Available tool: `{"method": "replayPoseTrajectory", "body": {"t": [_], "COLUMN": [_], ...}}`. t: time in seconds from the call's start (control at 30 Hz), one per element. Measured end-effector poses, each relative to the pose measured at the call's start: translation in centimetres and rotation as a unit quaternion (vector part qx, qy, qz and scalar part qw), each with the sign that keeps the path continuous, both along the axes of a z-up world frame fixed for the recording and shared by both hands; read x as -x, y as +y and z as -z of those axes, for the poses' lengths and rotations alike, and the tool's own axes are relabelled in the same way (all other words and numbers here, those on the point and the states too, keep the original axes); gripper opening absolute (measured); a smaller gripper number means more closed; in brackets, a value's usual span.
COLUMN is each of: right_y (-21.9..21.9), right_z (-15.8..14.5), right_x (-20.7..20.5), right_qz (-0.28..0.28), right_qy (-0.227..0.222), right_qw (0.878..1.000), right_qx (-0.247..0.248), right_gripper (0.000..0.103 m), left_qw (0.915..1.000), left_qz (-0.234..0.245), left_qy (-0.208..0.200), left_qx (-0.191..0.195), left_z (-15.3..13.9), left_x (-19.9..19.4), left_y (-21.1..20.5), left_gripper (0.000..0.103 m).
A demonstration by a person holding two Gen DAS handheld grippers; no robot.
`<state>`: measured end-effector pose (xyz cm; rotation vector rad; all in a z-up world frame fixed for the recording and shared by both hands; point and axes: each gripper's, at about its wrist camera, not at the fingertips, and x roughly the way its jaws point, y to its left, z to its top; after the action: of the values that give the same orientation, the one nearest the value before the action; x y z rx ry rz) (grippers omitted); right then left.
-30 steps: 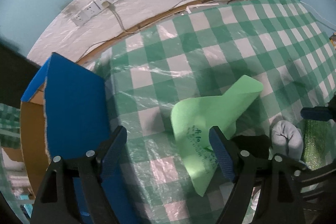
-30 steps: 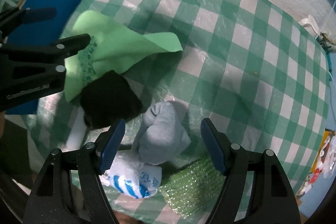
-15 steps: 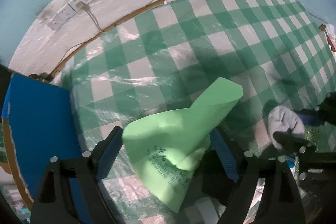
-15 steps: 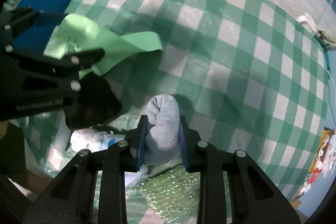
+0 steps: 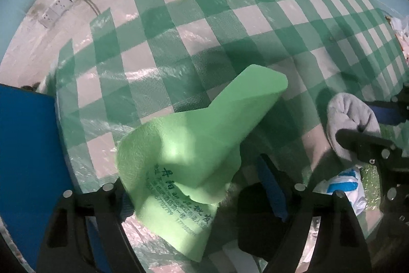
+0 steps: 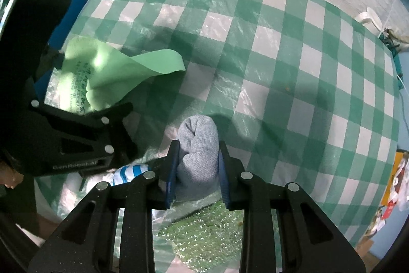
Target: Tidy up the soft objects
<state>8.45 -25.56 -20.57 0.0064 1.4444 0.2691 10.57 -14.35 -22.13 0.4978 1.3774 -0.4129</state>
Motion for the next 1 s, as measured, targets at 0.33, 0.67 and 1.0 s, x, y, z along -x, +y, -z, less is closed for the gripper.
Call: {"method": "replayPoseTrajectory", "body": {"t": [0.33,0.67,1.0], "right_y": [-0.3,1.0,2.1], "right_z": [-0.2,-2.4,-5.0], "right_x": [1.0,2.0,3.0], "right_qz": [-0.002,-0.004,-0.013], "right_qy": [-0.014,-0.036,-0.065], "right_qw": [1.0,0.999,0.997], "right_qx": [0.007,0.023,0.032], "right_gripper": [0.027,0.027,0.027], "left_qw": [0.9998,0.9988,0.996], "left_qz": [0.015,0.018,0.001], "left_qy": [-0.007,-0.04,-0.083], "left_qx": [0.01,0.022,0.033], "left_z": [-1.2,-4.6,-8.5], "left_x": [0.5,1.5,2.9], "left_y": [0.2,1.3,3.1], "left_gripper": [0.011,0.009,0.009]}}
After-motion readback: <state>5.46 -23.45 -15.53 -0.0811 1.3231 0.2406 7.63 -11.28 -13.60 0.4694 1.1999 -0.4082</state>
